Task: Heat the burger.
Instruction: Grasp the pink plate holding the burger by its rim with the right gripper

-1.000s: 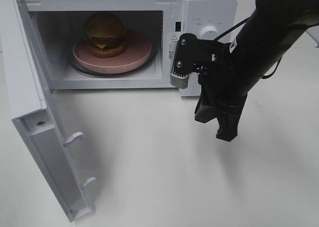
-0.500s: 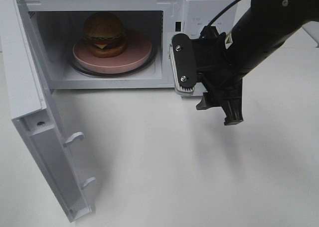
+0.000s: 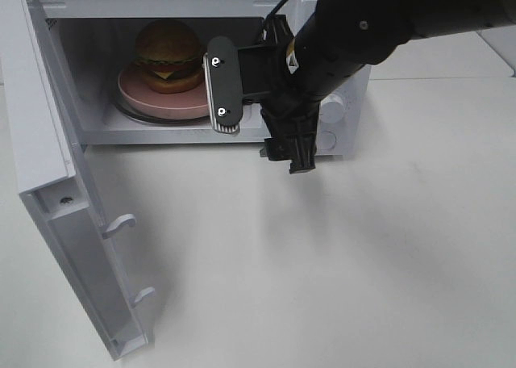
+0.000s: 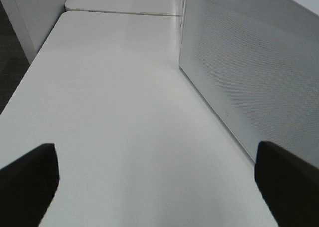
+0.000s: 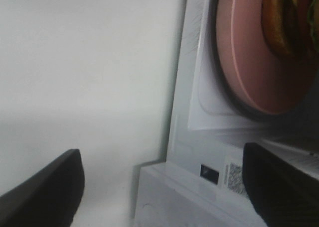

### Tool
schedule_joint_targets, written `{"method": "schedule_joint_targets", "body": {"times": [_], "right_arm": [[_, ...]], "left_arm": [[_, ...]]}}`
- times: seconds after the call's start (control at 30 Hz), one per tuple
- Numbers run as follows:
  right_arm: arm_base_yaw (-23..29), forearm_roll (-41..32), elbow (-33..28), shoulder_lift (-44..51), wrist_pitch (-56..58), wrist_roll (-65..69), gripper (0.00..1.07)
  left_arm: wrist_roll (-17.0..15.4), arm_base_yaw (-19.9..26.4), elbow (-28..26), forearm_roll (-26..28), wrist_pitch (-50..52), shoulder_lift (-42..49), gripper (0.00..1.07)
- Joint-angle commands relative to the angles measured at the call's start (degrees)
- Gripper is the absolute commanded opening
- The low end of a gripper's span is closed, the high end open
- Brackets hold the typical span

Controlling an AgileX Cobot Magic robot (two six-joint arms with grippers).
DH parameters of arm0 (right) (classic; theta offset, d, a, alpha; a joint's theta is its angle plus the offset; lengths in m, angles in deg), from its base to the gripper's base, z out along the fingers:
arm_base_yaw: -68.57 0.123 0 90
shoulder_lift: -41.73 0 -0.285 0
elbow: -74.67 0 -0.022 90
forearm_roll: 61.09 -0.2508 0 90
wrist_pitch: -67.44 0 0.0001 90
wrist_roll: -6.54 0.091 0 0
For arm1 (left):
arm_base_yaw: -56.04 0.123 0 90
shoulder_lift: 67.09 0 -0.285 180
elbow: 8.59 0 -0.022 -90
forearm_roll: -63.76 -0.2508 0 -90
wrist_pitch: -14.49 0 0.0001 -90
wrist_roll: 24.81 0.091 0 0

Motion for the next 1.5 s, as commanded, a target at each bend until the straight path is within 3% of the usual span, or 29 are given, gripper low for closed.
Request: {"method": "schedule_joint_targets", "body": {"times": [0.03, 0.6, 1.0, 1.5], "right_arm": [[0.57, 0.86, 1.49, -1.15, -1.26, 0.8, 0.84], [1.83, 0.34, 17.99, -17.53, -3.38, 1.2, 0.82], [0.34, -3.84, 30.83, -28.13, -0.46, -0.63, 0.81], [-1.66, -6.3, 36.33, -33.29, -0.8, -2.98, 0.73]], "left_arm": [[-0.34, 0.11, 0.11, -0.11, -0.06, 0.34, 1.0], [-0.34, 0.11, 0.11, -0.11, -0.06, 0.34, 1.0], [-0.34, 0.11, 0.11, -0.11, -0.06, 0.34, 1.0], [-0.34, 0.11, 0.11, -0.11, -0.06, 0.34, 1.0]]}}
